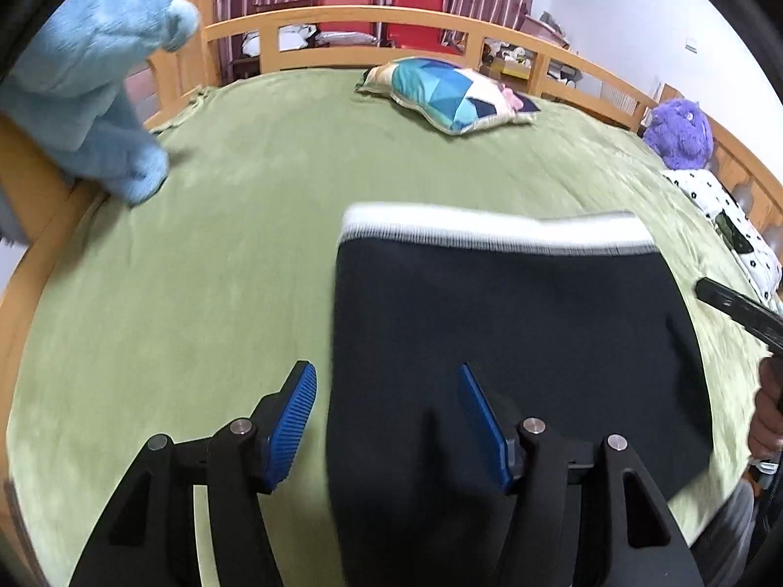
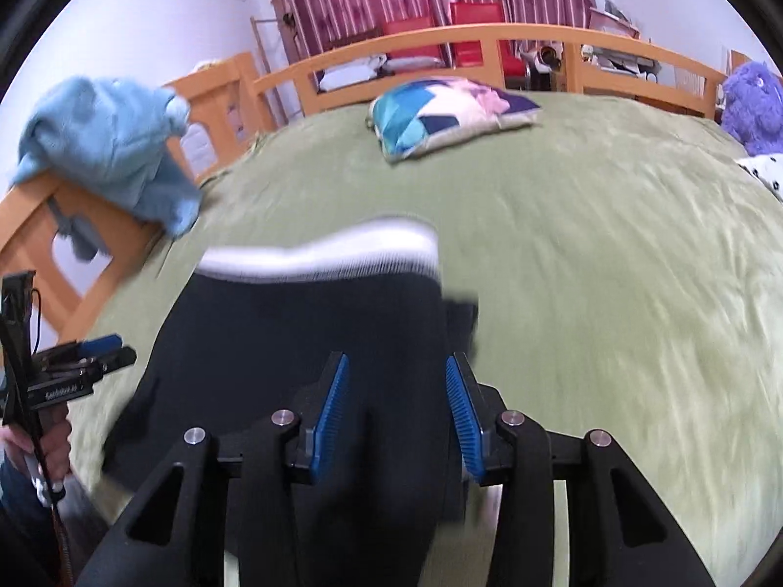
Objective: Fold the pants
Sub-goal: 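Press and square the folded pants flat with both grippers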
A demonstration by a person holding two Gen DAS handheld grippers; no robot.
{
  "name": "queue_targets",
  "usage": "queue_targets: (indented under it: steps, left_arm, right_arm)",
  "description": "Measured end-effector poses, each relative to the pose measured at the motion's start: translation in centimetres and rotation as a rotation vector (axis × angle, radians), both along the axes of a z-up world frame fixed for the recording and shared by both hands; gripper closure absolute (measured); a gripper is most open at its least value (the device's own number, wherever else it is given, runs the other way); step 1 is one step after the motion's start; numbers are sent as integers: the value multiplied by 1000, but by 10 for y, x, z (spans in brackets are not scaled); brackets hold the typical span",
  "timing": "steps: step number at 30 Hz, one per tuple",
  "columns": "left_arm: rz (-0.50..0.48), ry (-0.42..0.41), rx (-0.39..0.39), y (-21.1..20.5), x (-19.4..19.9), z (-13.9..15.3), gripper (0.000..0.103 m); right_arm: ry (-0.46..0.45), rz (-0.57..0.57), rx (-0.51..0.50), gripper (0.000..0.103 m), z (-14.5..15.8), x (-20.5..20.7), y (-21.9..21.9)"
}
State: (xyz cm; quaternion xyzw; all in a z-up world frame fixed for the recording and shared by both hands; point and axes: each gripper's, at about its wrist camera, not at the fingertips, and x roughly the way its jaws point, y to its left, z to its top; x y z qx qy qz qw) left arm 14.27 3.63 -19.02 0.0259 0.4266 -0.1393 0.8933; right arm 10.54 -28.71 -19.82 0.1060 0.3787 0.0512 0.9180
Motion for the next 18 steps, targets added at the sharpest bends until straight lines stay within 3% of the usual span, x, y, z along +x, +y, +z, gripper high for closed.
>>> queue_targets:
  steps: [4,7,9,10,13,16,18]
  left_arm:
    - [1,30,-48,-7,37,-6,45]
    - [-4,39,-67,-15,47,-11,45]
    - [-12,38,-71,-18,47,-13,45]
    - [-27,31,-82,-20,46,-12,45]
    - [-34,15,-62,-27,45,-18,43]
    - [-24,108,9,-35,53,-42,40]
    - [-10,125,0,-30,50,-44,40]
  right_arm:
    - [84,17,34,66,-30,52,-4]
    - [36,51,96,90,-32,49,-8]
    - [19,24,261,91,-27,41,-29]
    - [10,-5,283,91,-27,35,-38]
    - [48,-55,129,89,-46,34,-31]
    - [71,-81,174,83,-47,36,-34]
    - [72,-95,181,83,-31,31,-37]
